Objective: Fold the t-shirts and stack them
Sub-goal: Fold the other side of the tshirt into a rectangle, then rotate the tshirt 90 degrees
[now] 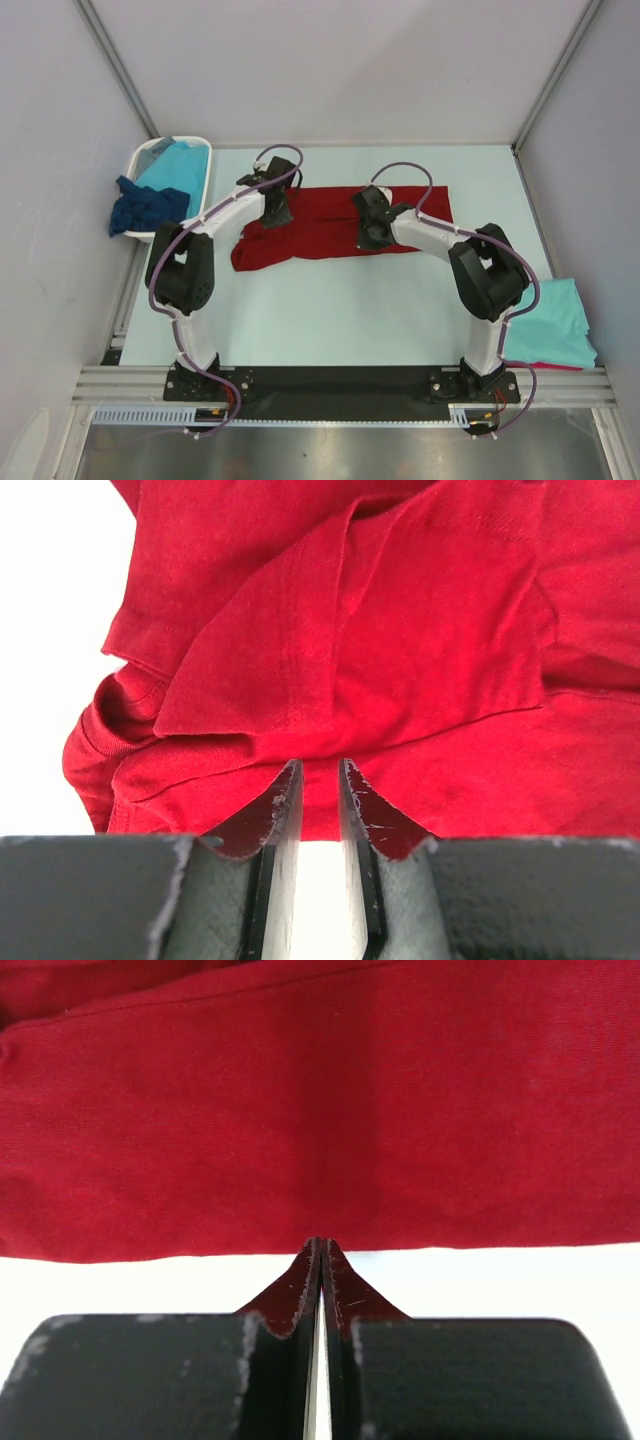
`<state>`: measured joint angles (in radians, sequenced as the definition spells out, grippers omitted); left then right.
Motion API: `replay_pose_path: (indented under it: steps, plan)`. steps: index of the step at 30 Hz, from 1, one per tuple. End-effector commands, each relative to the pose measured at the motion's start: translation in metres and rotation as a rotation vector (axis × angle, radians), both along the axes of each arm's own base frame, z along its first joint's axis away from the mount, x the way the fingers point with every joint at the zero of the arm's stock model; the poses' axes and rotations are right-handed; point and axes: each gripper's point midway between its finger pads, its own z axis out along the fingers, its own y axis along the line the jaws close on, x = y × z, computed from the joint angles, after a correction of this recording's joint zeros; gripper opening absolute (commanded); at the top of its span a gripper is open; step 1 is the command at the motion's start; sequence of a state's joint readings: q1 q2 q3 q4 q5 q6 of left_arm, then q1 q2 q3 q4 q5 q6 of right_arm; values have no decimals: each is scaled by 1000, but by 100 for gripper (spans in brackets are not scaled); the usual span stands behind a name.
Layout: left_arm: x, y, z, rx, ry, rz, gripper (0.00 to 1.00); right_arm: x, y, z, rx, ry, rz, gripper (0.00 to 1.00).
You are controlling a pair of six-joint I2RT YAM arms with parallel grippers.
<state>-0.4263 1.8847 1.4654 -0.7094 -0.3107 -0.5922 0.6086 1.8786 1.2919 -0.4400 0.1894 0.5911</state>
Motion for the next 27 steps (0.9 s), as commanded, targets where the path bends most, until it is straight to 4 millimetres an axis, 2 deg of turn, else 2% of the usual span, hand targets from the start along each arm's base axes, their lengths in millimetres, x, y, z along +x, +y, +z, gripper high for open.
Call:
replay_pose_path:
  steps: [1, 6, 9, 13, 15, 17, 18, 20, 22, 25, 27]
  plan:
    - [8, 0, 20, 2, -48, -7, 25, 10, 9, 0, 30, -15, -1, 2]
    - [2, 2, 13, 8, -27, -3, 25, 16, 7, -10, 37, 5, -16, 0]
    - [0, 3, 14, 10, -29, -3, 25, 22, 8, -8, 46, -3, -26, 0]
    - [-1, 3, 18, 8, -39, -7, 25, 32, 10, 6, 66, -30, -31, 0]
    - [-1, 3, 21, 4, -45, -8, 25, 33, 10, 15, 73, -45, -38, 5]
    - [-3, 2, 23, -1, -48, -10, 25, 35, 10, 22, 78, -61, -44, 17]
    - [-3, 2, 25, -1, -51, -12, 25, 35, 11, 26, 82, -70, -42, 19]
    - [-4, 2, 24, -1, -52, -12, 25, 36, 9, 23, 71, -67, -47, 29]
    - [-5, 2, 23, -3, -49, -14, 25, 35, 8, 12, 58, -43, -51, 33]
    - [-7, 2, 19, 2, -40, -15, 25, 33, 10, 2, 56, -24, -44, 32]
    - [-9, 3, 16, 7, -35, -15, 25, 33, 10, -2, 57, -18, -43, 23]
